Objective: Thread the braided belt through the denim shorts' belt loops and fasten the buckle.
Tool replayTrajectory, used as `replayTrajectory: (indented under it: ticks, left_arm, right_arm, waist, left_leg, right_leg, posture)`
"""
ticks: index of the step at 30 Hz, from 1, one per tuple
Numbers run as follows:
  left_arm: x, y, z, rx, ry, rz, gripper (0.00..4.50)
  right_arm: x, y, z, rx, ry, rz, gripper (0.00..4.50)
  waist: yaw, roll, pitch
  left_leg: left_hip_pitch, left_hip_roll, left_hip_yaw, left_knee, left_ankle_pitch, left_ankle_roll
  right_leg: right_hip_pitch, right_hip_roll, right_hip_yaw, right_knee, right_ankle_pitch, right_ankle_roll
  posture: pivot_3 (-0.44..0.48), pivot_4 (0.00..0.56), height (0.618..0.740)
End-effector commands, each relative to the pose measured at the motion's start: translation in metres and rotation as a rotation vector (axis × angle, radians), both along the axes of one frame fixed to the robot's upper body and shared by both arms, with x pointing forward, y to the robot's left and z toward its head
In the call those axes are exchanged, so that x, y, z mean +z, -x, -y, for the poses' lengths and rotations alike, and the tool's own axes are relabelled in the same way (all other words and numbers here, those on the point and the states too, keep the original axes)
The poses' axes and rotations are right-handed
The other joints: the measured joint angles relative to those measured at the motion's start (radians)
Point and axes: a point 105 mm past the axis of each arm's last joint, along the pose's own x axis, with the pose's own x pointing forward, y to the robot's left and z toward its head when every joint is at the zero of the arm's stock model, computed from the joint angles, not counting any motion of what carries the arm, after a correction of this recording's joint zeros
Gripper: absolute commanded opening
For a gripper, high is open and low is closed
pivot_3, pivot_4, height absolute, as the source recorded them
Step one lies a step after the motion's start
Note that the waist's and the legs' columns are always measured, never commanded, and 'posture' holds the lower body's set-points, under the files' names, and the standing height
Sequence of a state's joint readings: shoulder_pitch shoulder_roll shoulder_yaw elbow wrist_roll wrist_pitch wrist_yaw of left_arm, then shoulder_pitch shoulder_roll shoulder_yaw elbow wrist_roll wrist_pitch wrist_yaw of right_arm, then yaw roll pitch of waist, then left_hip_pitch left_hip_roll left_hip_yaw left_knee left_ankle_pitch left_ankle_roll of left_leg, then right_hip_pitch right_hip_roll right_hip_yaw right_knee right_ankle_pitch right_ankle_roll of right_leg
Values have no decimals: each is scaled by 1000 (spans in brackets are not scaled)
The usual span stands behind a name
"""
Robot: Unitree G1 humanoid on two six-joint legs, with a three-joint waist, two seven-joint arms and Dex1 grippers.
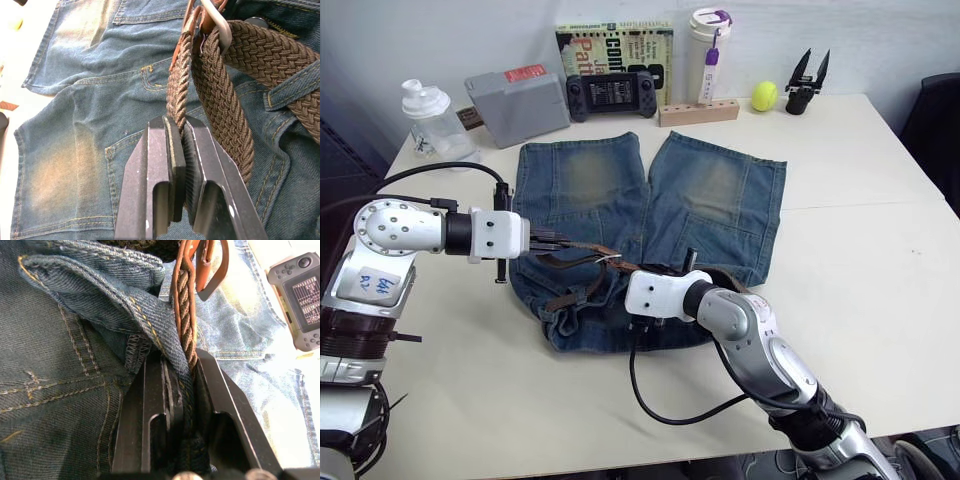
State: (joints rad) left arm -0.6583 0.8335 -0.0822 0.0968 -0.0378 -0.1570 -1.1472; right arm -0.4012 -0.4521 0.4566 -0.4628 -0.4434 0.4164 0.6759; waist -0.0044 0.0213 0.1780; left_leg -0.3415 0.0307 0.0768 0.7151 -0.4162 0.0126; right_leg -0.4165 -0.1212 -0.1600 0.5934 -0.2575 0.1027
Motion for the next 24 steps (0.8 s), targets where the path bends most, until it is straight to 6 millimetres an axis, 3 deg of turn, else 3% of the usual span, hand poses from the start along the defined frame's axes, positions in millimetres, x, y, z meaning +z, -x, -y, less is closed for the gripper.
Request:
replayTrajectory:
  ticks: [1,24]
  left_arm:
    - [10,-3,-6,4,-21,33,0]
    - [13,-14,-21,-56,-114,32,0]
  right_arm:
    - [14,10,-14,80,-25,59,46]
    - [15,9,-9,89,6,87,46]
  waist:
    - [0,0,0]
    - [-1,0,0]
  left_leg:
    - [0,0,0,0,0,0]
    - [0,0,1,0,0,0]
  right_leg:
    - [0,0,0,0,0,0]
    - [-1,0,0,0,0,0]
  posture:
    - [0,150,726]
    - [0,150,726]
